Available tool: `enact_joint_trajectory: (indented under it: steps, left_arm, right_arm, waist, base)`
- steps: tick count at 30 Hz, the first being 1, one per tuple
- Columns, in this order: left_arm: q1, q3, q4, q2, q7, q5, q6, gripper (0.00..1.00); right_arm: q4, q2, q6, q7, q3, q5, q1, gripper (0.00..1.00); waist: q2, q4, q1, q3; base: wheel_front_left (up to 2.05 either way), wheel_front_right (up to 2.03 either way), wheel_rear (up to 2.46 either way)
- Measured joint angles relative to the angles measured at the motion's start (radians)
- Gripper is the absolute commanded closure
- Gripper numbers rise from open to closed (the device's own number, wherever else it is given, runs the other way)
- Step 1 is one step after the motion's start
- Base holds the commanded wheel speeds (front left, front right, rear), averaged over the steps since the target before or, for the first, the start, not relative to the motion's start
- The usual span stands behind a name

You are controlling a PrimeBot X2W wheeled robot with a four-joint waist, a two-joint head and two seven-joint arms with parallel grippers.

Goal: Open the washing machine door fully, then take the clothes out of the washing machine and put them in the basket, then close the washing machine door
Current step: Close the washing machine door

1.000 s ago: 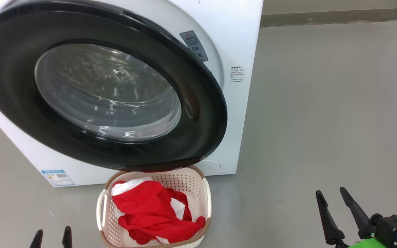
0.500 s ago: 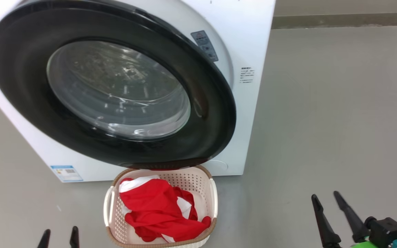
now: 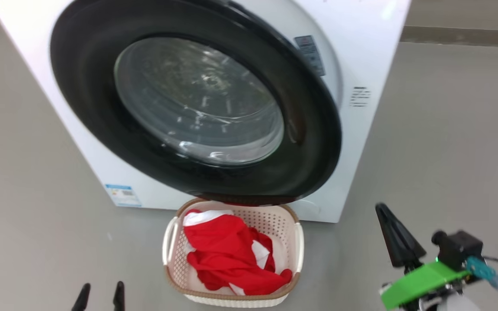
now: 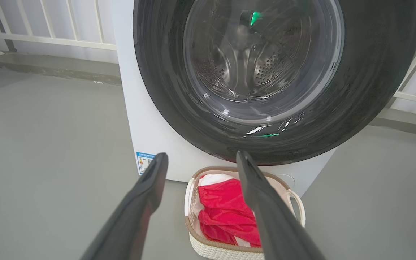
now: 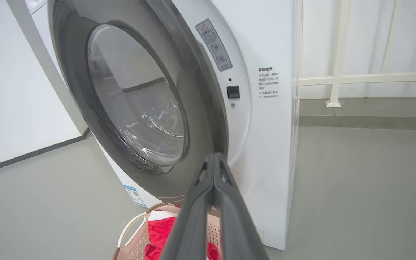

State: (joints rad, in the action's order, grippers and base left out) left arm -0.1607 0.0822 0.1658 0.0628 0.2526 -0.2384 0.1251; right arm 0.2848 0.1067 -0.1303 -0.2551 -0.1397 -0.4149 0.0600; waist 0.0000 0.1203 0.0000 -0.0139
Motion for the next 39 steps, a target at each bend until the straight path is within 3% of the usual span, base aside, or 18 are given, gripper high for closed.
enact_joint_trajectory:
  steps: [14,39]
  left_arm:
    - [0.091,-0.061,0.001,-0.010,0.000,-0.012,0.000,0.00]
    - [0.277,-0.131,0.001,-0.012,0.000,-0.063,0.000,0.00]
  right_arm:
    - [0.140,0.000,0.000,0.000,-0.026,-0.037,0.249,1.00]
    - [0.187,0.026,0.000,0.000,0.072,-0.011,0.547,1.00]
  waist:
    - [0.0000,0.118,0.0000,-0.085]
    - [0.0000,0.188,0.0000,-0.317]
  base:
    - [0.00,0.00,0.00]
    - [0.00,0.00,0.00]
